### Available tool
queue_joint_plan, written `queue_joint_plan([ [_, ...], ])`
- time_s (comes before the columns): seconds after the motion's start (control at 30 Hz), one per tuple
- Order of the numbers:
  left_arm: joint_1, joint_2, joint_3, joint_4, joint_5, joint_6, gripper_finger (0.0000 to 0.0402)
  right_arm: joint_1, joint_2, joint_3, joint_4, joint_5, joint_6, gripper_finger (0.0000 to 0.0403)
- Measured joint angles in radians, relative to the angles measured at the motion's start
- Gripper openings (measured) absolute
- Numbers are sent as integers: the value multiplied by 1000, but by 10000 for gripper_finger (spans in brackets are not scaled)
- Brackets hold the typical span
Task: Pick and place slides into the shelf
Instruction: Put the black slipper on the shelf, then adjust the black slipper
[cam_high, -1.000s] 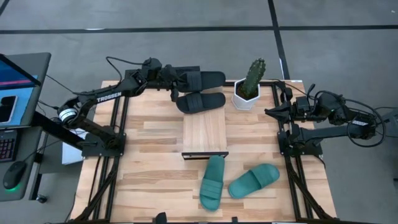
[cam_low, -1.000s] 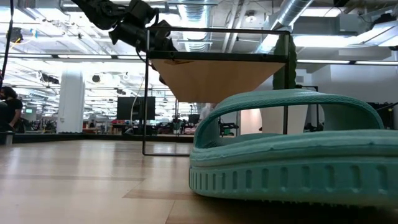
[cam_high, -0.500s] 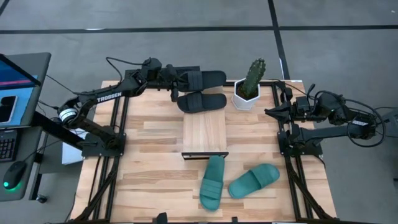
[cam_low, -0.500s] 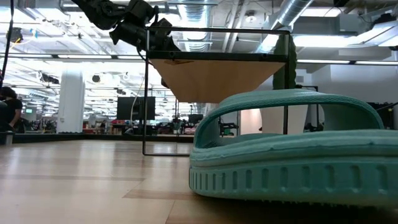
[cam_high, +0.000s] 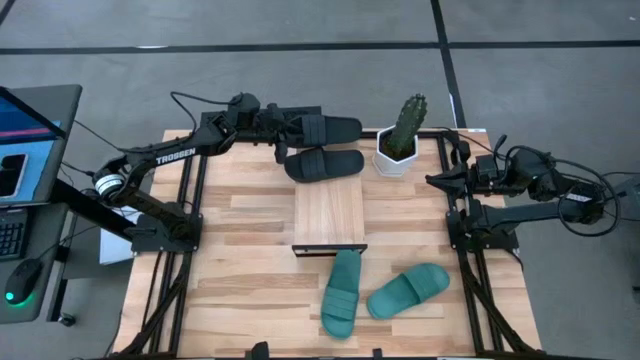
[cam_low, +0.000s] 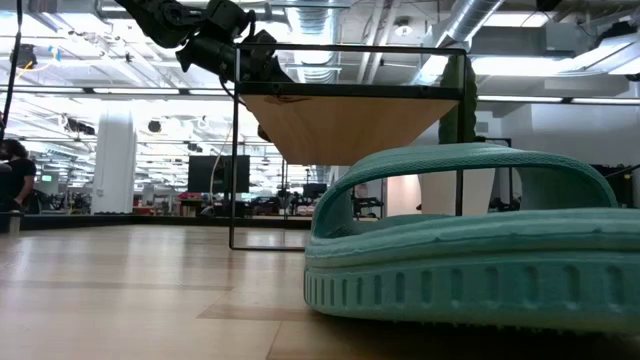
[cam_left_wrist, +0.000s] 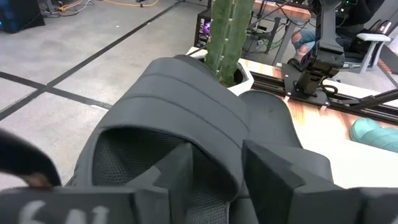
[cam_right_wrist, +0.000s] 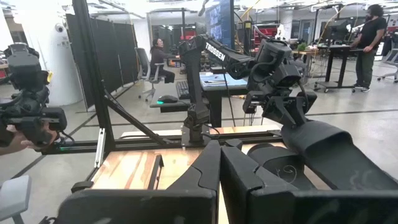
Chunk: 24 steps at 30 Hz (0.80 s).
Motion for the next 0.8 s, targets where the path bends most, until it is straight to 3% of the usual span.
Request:
queue_joint_plan([
  [0.53,0,0,0,9,3,7,198,0,0,0,0,0,0,0],
  [0.8,0,-20,0,3,4,7,208,0,0,0,0,0,0,0],
])
